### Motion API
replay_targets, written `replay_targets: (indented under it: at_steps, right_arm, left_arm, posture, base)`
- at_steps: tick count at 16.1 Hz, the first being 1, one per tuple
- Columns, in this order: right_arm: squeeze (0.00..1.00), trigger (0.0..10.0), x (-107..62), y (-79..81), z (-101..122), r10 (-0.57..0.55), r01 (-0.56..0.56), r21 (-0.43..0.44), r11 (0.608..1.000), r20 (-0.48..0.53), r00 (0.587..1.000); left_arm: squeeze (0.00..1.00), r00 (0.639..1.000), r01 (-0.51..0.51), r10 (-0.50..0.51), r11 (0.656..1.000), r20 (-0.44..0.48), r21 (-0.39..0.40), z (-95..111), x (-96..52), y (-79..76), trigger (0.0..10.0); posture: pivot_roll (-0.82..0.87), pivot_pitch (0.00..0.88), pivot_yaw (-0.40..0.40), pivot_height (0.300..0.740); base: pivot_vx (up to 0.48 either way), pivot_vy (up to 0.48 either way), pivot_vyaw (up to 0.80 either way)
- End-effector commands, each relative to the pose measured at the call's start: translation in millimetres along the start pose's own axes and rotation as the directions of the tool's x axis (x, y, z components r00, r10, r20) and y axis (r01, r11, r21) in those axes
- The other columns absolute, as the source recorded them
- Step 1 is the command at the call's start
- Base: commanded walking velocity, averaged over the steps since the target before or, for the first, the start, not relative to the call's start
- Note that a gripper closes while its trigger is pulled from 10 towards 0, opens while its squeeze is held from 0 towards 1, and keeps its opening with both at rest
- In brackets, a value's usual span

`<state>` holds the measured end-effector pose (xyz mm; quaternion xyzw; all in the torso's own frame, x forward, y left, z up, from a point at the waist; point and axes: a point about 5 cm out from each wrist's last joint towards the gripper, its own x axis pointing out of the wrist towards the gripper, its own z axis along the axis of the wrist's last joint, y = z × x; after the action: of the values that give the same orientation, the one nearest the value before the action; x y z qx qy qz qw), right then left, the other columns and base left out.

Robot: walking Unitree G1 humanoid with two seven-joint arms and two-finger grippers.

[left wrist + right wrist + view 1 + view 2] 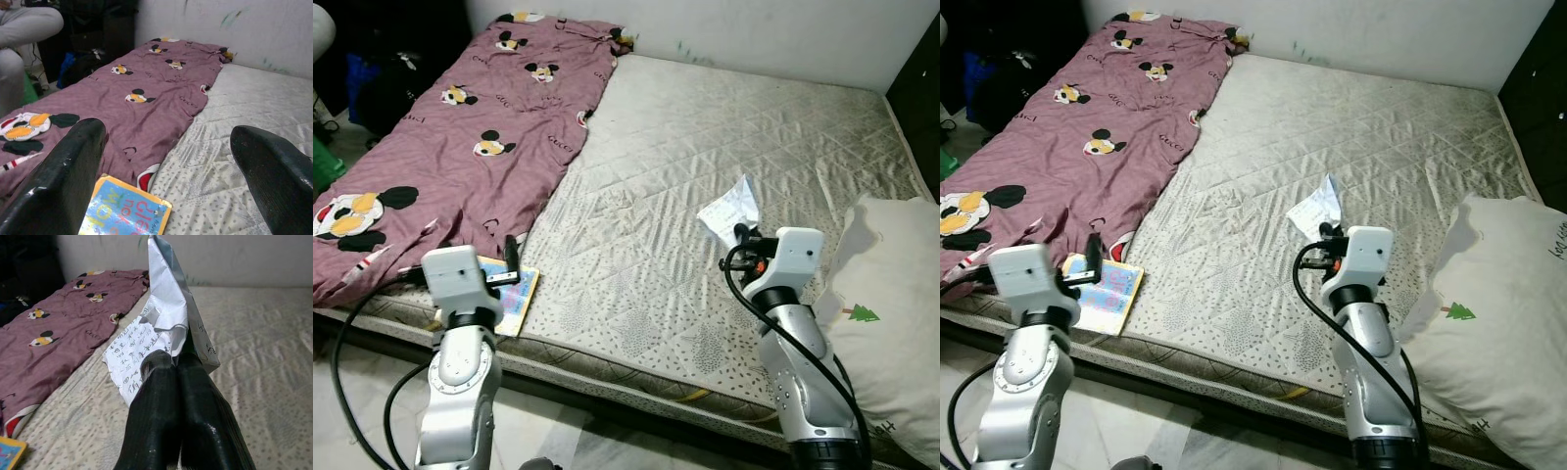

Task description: Clean up the room

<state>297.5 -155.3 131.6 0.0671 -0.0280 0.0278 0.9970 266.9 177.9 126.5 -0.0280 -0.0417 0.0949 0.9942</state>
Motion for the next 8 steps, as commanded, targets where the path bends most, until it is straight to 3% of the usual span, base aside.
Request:
replay_targets:
  at_steps: [1, 3, 5, 7, 8]
  right_arm:
    - [0.00, 10.0, -2.2, -2.3, -8, -0.015, 0.017, 0.025, 1.000, -0.050, 0.999]
    - [0.00, 10.0, -4.4, -2.4, -12, -0.036, 0.041, 0.068, 0.997, -0.079, 0.996]
    - [0.00, 10.0, -4.9, -6.7, -18, -0.081, 0.090, 0.058, 0.994, -0.131, 0.988]
    - [0.00, 10.0, -1.6, -7.4, -21, -0.105, 0.102, -0.029, 0.994, -0.147, 0.984]
    - [0.00, 10.0, -0.5, -2.8, -17, -0.028, 0.024, -0.036, 0.999, -0.111, 0.993]
  left_arm:
    - [0.00, 1.000, 0.010, -0.010, 1.000, 0.014, -0.015, 3, -1.5, -0.9, 10.0]
    - [0.00, 0.999, 0.037, -0.037, 0.999, 0.012, -0.034, 3, -1.6, -2.8, 10.0]
    - [0.00, 1.000, 0.031, -0.031, 0.999, 0.005, -0.033, 2, -1.4, -2.5, 10.0]
    - [0.00, 1.000, 0.032, -0.032, 0.999, 0.002, -0.043, 2, -1.4, -3.1, 10.0]
    - [0.00, 0.999, 0.032, -0.032, 0.999, 0.000, -0.044, 1, -1.7, -2.9, 10.0]
  posture:
    - [-0.04, 0.102, -0.030, 0.740]
    - [-0.04, 0.103, -0.032, 0.740]
    - [-0.04, 0.106, -0.033, 0.740]
    - [-0.04, 0.108, -0.037, 0.740]
    - [-0.03, 0.107, -0.041, 0.740]
  base:
    - [0.000, 0.000, 0.00]
    - [0.000, 0.000, 0.00]
    - [0.000, 0.000, 0.00]
    - [0.000, 0.000, 0.00]
    - [0.000, 0.000, 0.00]
